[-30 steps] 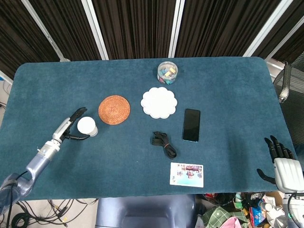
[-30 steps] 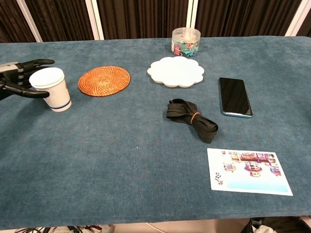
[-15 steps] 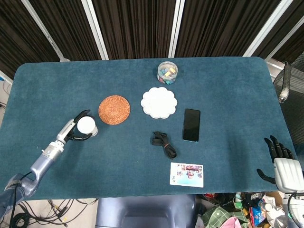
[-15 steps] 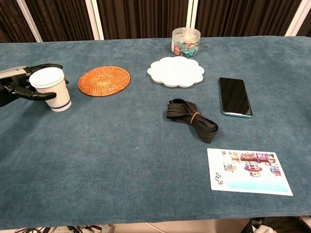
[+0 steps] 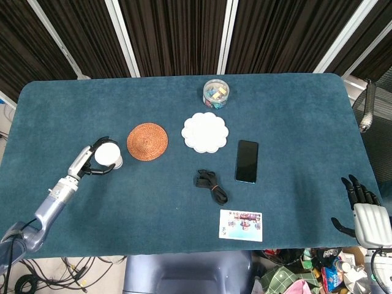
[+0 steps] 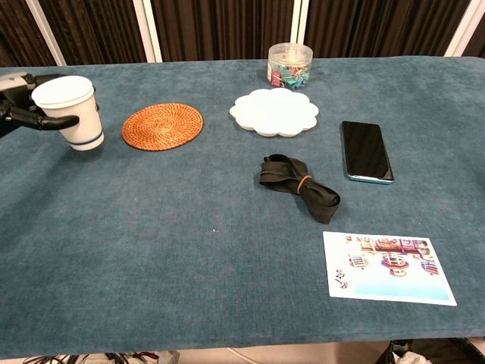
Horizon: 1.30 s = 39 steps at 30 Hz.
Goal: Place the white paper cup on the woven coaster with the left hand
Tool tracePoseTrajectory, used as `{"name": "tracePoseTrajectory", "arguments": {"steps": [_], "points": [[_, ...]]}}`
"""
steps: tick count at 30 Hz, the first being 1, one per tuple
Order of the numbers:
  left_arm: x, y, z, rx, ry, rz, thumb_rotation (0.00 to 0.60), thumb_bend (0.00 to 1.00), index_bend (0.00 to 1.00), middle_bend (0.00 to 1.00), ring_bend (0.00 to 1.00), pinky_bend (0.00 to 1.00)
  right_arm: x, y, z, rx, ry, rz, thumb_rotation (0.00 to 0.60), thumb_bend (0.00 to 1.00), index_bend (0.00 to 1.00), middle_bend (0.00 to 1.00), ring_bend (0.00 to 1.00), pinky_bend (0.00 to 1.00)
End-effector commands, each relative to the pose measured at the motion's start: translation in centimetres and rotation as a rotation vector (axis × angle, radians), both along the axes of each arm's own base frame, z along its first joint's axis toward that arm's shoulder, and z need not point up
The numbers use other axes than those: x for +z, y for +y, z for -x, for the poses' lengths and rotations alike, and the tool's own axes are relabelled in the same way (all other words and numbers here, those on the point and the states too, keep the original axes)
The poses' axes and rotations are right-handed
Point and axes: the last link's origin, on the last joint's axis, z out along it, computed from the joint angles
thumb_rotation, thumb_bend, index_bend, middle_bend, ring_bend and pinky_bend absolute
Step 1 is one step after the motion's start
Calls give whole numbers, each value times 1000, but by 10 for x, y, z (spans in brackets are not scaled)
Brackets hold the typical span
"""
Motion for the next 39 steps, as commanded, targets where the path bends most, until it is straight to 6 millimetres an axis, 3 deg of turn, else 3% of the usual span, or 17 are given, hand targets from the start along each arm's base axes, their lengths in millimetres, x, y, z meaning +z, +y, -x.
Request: {"name": "tracePoseTrajectory", "arguments": {"steps": [1,7,16,30,39], "points": [[17,10,-14,-25,-26,-42,600,371,266,333,9,47,0,0,0,-1,1,0,600,110,60,15,111,184],[28,39,-37,19,-62,-48,600,370,257,331,9,47,0,0,0,-8,-2,-2,600,109,60,15,112,185],[17,71,-47,123,-77,-10,600,369,253,326,9,47,0,-1,1,-3,1,2,600,109,61,15,112,185],[-34,86,-47,185,21,33,600,355,246,324,9,47,0,-1,0,-7,-24,-12,600,108,61,16,112,184],[-54,90,-62,171,21,37,600,340,243,314,7,47,1,0,0,-7,-33,-20,600,109,61,16,112,184]]}}
